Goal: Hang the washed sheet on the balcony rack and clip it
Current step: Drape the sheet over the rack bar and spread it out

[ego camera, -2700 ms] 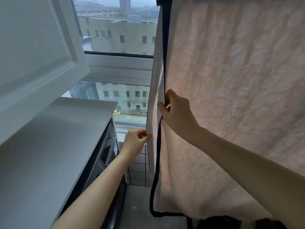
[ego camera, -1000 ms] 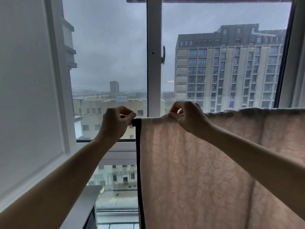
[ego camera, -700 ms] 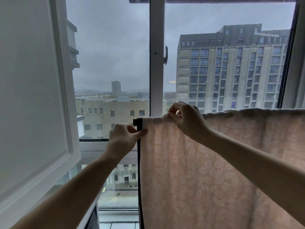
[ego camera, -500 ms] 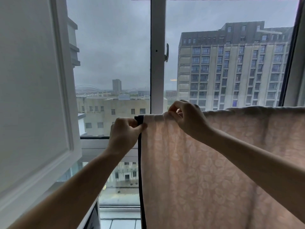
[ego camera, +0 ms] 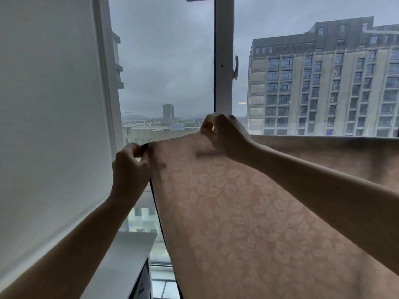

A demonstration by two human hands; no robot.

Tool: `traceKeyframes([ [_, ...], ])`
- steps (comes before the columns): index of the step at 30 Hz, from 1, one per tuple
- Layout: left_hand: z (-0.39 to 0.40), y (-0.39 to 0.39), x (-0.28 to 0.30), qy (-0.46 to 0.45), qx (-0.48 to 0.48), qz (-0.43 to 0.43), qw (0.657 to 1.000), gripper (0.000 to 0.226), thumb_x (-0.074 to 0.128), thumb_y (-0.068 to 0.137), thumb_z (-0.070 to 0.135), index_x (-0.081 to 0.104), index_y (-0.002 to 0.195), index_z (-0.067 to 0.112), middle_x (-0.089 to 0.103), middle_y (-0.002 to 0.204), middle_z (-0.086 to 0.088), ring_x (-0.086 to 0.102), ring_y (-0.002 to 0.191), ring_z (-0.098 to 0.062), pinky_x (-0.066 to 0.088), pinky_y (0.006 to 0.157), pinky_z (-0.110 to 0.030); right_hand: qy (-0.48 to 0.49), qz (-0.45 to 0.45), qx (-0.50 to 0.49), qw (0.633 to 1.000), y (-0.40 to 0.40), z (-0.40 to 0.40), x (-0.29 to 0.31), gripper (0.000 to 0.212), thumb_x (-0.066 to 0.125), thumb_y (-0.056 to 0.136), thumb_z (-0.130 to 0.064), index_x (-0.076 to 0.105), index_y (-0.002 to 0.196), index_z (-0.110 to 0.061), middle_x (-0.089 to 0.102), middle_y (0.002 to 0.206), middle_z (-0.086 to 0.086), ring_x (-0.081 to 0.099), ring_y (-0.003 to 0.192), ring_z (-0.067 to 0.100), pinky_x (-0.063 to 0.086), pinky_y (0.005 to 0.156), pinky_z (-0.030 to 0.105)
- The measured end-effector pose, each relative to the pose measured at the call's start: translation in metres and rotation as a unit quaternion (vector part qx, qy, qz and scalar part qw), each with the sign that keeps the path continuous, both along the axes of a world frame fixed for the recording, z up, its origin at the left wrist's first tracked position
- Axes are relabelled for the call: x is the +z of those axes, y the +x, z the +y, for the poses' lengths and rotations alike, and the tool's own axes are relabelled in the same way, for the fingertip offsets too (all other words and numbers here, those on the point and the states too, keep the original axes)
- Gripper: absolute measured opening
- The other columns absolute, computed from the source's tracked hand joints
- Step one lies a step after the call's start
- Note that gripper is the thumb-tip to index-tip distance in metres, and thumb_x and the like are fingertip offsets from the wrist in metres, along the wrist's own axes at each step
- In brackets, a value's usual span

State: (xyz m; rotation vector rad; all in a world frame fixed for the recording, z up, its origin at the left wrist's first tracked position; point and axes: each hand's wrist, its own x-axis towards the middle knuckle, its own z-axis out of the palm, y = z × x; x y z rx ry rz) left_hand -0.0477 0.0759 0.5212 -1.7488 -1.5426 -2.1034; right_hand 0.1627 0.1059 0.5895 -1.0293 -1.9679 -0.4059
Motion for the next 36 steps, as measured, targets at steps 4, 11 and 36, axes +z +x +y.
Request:
traceKeyframes([
  [4,-0.015,-0.024,-0.011,-0.024,0.051,-0.005,0.998,0.017,0.059,0.092,0.022,0.064,0.086,0.007,0.064,0.08,-0.004,0.058,0.076,-0.022,0.038,0.07,-0.028,-0.003,-0.011,0.036,0.999,-0.031,0.003,-0.004,0.009,0.062,0.091,-0.017,0.069,0.092,-0.011,0.07,0.094,0.006,0.063,0.082,0.02,0.055,0.079,0.041],
  [11,-0.017,-0.036,-0.049,-0.175,0.006,-0.064,0.982,0.021,0.069,0.086,0.021,0.055,0.099,0.012,0.063,0.087,-0.002,0.063,0.087,-0.024,0.053,0.074,-0.037,-0.025,-0.112,0.058,0.992,-0.031,0.001,-0.026,0.009,0.062,0.089,-0.014,0.069,0.086,-0.009,0.07,0.086,0.006,0.064,0.074,0.018,0.054,0.072,0.032],
  [36,0.001,0.024,0.013,-0.034,-0.024,0.125,0.991,0.016,0.068,0.088,0.019,0.074,0.098,0.008,0.071,0.095,-0.003,0.064,0.088,-0.015,0.049,0.085,-0.028,0.019,-0.017,-0.056,0.998,0.092,-0.017,-0.012,0.011,0.059,0.093,-0.015,0.066,0.089,-0.006,0.068,0.083,0.008,0.062,0.076,0.019,0.052,0.074,0.035],
])
